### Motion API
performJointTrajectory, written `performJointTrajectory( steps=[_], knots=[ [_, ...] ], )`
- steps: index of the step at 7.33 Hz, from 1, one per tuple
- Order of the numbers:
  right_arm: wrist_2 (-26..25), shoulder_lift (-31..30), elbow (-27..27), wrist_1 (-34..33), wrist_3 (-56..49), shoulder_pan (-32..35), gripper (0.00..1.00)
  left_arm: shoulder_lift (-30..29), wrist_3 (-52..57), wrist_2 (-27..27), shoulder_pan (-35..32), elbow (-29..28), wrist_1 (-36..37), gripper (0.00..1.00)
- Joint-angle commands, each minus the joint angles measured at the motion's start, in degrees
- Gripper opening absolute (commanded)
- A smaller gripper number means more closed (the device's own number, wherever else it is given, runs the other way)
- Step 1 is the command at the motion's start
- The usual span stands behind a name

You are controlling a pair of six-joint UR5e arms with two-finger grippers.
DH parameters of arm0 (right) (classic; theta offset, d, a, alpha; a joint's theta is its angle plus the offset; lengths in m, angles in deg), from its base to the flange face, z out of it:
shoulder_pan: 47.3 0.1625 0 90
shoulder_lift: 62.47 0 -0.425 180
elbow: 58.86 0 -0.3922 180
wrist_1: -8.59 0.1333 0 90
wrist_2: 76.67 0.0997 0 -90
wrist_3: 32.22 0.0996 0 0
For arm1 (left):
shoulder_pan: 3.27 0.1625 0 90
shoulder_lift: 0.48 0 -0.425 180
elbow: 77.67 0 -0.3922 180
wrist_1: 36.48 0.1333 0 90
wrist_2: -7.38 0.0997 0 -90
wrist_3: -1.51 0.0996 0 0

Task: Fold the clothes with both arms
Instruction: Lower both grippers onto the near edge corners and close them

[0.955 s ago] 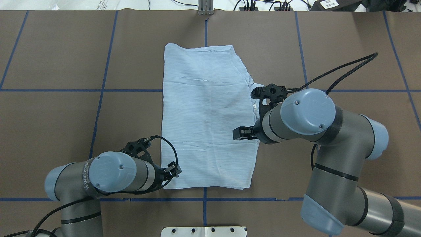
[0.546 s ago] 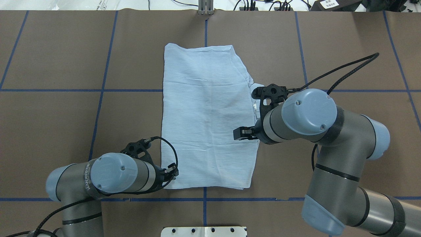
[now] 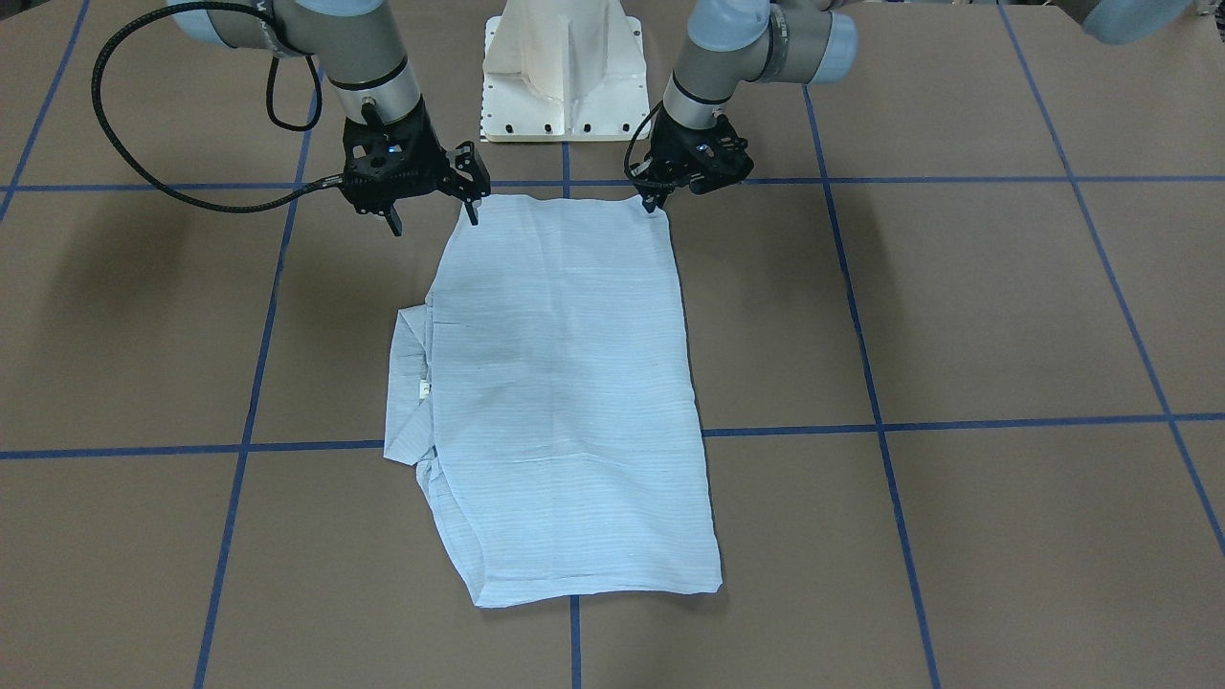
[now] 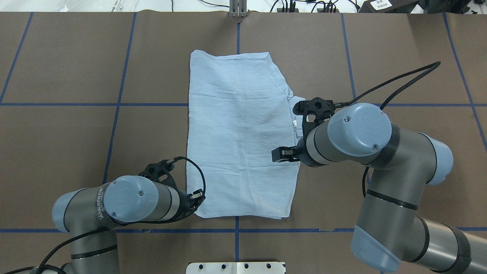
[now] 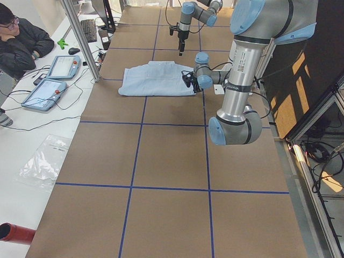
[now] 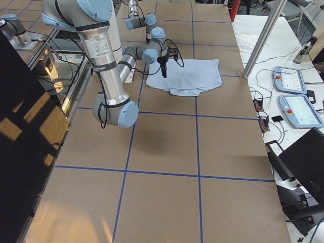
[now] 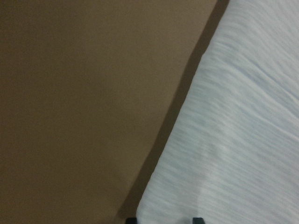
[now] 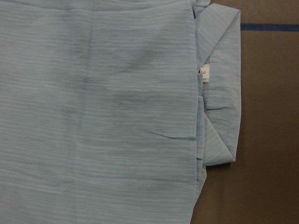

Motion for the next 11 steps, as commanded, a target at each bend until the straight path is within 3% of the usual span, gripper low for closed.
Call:
performJointTrajectory(
  steps=[1,5,8,11],
  knots=[
    [-0.1,-0.3,0.0,0.0,4.5,-1.3,1.0,0.0,0.1,-0.3,-0.6,0.6,0.2,0.0],
    [-6.3,0.1,0.6,-0.1,26.9,-14.2,1.0,0.0,0.4,-0.4,-1.7,0.6,0.5,0.0],
    [-7.1,1.3,5.5,0.1,41.2,-15.3,1.0,0.0,0.4,-0.3,-1.8,0.6,0.5,0.0],
    [-7.1,2.9,9.4,0.1,43.1,-15.5,1.0,-0.1,0.4,-0.3,-1.8,0.6,0.5,0.0]
  ],
)
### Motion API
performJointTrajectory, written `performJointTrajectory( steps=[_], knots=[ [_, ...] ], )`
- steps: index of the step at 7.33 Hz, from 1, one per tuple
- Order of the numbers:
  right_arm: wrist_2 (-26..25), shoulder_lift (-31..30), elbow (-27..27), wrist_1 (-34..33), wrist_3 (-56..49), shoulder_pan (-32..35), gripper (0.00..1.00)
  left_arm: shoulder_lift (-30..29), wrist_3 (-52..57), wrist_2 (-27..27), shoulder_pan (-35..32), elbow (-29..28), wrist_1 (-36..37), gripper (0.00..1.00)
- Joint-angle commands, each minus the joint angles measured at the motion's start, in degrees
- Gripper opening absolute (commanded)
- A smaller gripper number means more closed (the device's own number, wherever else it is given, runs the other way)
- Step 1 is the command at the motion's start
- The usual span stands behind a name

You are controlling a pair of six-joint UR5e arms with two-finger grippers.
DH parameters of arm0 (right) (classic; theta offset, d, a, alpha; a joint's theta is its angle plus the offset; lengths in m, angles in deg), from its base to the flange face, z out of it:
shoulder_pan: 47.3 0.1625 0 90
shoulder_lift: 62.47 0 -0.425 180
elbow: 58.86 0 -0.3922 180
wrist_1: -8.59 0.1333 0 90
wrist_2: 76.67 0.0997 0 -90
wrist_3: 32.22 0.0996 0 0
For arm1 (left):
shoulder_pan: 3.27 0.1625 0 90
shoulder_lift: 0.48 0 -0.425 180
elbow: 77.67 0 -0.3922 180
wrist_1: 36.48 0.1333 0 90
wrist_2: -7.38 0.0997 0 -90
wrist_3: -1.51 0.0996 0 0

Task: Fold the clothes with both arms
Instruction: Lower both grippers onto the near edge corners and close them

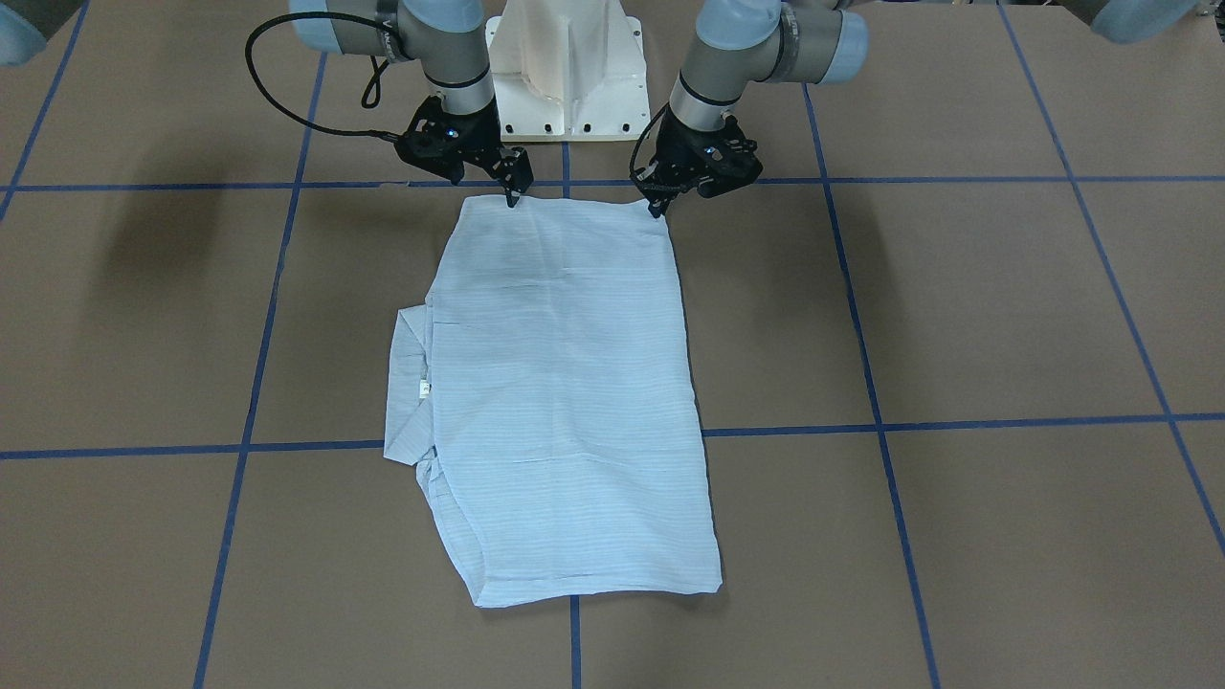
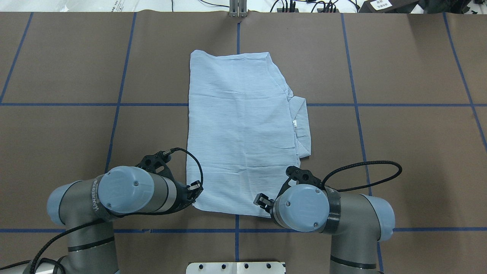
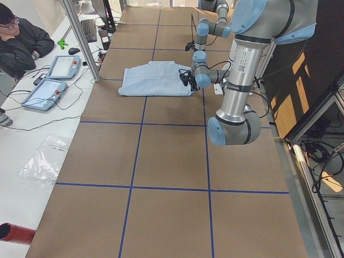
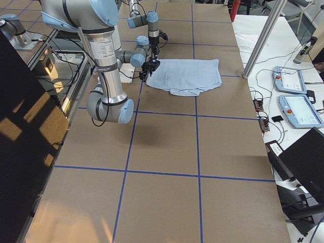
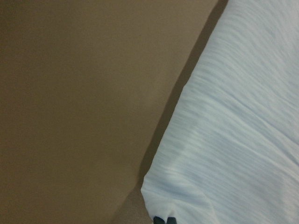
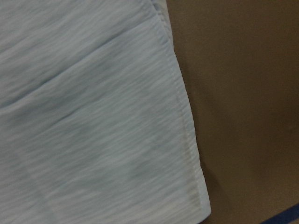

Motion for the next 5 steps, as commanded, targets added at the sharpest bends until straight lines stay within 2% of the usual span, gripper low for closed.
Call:
performJointTrajectory(
  steps=[1,4,5],
  knots=[
    [-0.1,2.6,3.8,0.0,0.6,-0.1,1.0,0.0,0.0,0.0,0.0,0.0,0.0,0.0],
    [0.0,2.8,4.6,0.0,0.6,-0.1,1.0,0.0,0.0,0.0,0.0,0.0,0.0,0.0],
    [0.0,2.8,4.6,0.0,0.6,-0.1,0.92,0.0,0.0,0.0,0.0,0.0,0.0,0.0]
  ],
)
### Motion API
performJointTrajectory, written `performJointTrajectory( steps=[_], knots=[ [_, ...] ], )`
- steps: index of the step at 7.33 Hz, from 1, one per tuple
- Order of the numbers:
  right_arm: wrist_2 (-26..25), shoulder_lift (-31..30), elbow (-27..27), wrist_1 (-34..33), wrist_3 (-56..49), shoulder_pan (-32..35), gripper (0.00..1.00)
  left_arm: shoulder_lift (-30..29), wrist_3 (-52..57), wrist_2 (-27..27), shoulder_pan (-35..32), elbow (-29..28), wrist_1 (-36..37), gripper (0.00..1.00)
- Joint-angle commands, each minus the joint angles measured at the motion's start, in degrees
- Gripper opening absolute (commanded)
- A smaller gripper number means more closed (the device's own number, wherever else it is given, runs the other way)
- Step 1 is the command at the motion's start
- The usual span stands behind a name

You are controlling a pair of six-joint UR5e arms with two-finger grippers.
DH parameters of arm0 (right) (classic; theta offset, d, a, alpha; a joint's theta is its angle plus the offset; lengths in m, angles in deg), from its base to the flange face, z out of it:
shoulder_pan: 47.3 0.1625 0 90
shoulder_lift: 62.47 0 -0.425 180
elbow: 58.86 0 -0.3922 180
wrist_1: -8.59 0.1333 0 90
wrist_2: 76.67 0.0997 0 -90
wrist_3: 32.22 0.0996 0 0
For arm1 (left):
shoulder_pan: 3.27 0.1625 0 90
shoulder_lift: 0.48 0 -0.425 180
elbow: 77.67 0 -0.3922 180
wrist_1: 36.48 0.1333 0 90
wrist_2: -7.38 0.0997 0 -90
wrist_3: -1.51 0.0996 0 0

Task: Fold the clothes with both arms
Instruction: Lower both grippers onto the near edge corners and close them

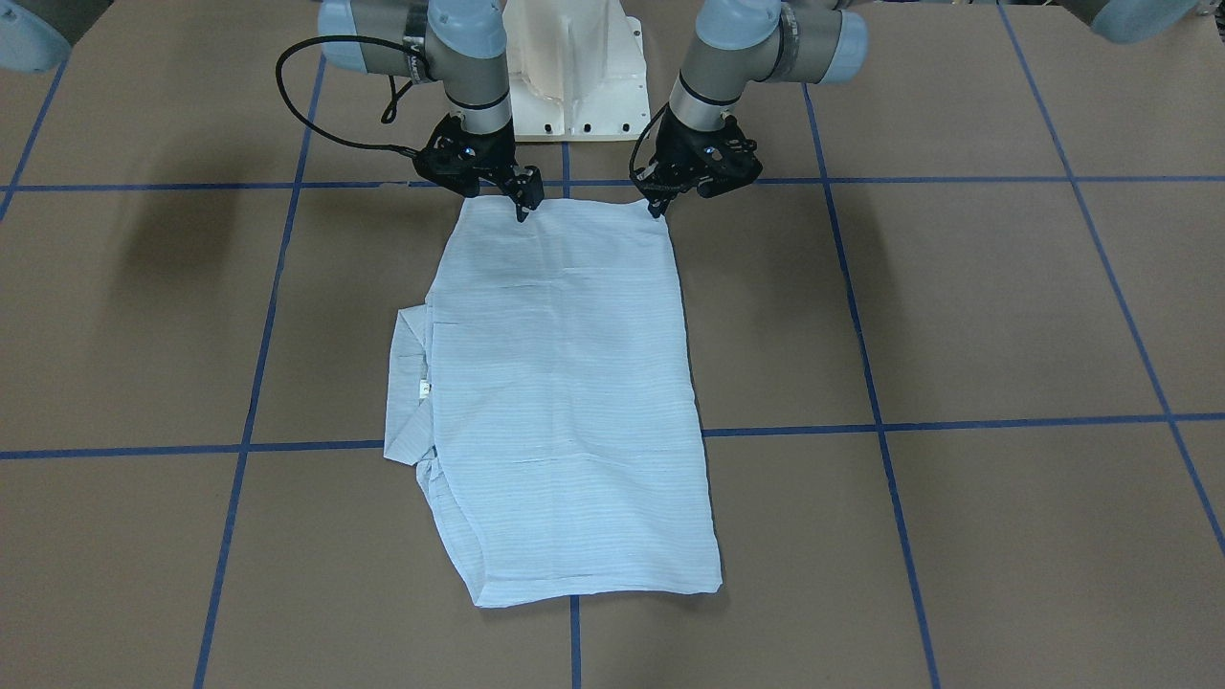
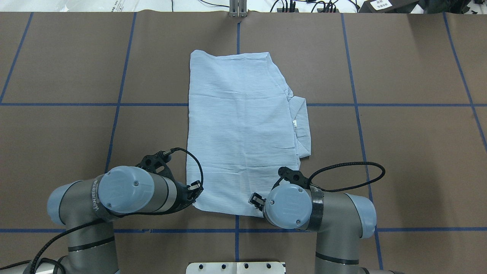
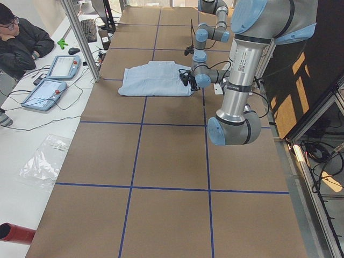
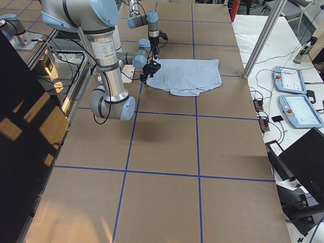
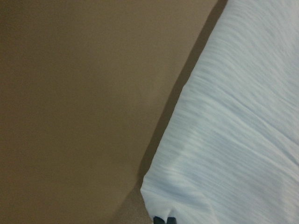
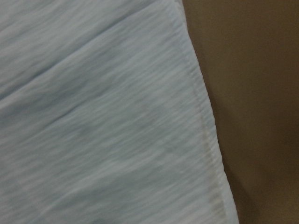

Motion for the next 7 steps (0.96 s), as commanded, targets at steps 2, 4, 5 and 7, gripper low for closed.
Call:
performJointTrajectory(
  steps=[2,4,5,7],
  knots=[
    [0.1,0.0,0.1,0.0,-0.1,0.0,0.63,0.0,0.0,0.0,-0.1,0.0,0.0,0.0],
    [0.2,-0.2,0.1,-0.1,-0.3,0.0,0.63,0.1,0.0,0.0,-0.1,0.0,0.0,0.0],
    [0.4,-0.4,-0.1,-0.1,-0.3,0.0,0.66,0.0,0.0,0.0,-0.1,0.0,0.0,0.0],
    [0.5,-0.5,-0.2,-0.2,-0.3,0.0,0.87,0.0,0.0,0.0,0.0,-0.1,0.0,0.0]
  ],
)
